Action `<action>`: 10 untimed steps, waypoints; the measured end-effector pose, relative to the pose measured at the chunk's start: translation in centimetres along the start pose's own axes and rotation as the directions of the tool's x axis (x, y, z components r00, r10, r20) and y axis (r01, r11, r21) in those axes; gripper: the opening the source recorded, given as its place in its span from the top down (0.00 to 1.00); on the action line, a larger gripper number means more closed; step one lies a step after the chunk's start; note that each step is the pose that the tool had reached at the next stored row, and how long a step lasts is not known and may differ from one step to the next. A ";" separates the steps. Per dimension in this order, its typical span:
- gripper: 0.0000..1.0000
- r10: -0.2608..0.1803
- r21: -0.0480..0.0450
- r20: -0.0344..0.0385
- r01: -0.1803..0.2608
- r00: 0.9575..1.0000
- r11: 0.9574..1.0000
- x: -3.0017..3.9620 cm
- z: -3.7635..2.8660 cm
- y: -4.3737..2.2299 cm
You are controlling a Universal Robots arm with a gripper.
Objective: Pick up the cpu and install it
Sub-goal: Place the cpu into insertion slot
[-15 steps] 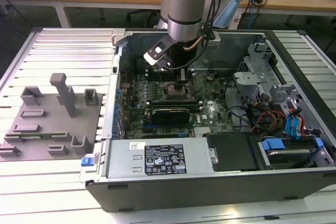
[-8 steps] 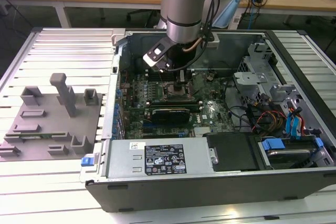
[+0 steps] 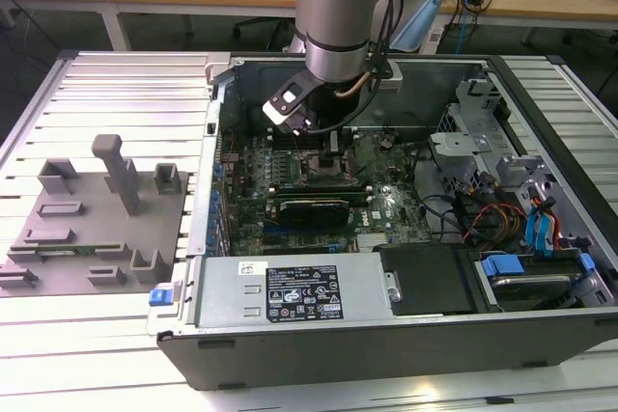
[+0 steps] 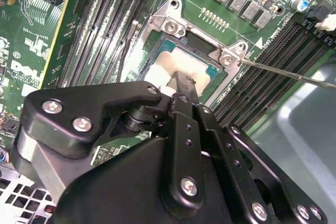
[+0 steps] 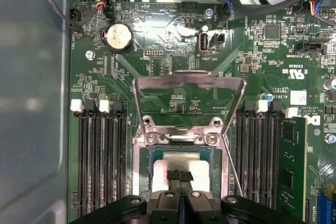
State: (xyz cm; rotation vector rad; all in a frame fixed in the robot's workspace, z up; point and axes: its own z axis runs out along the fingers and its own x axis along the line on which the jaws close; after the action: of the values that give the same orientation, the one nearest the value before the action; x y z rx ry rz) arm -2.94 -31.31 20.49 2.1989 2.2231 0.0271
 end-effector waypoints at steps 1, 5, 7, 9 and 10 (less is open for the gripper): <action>0.89 0.000 0.000 -0.001 0.000 1.000 1.000 0.00 0.02 -0.09; 0.89 0.000 0.000 0.000 0.000 1.000 1.000 -0.02 0.19 -0.11; 0.89 0.000 0.000 0.000 0.000 1.000 1.000 -0.02 0.25 -0.11; 0.89 0.000 0.000 -0.001 0.000 1.000 1.000 -0.01 0.26 -0.11; 0.89 0.000 0.000 -0.001 0.000 1.000 1.000 -0.01 0.27 -0.11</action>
State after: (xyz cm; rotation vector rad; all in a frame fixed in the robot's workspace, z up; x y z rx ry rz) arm -3.04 -31.33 20.22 2.1993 2.2234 0.0274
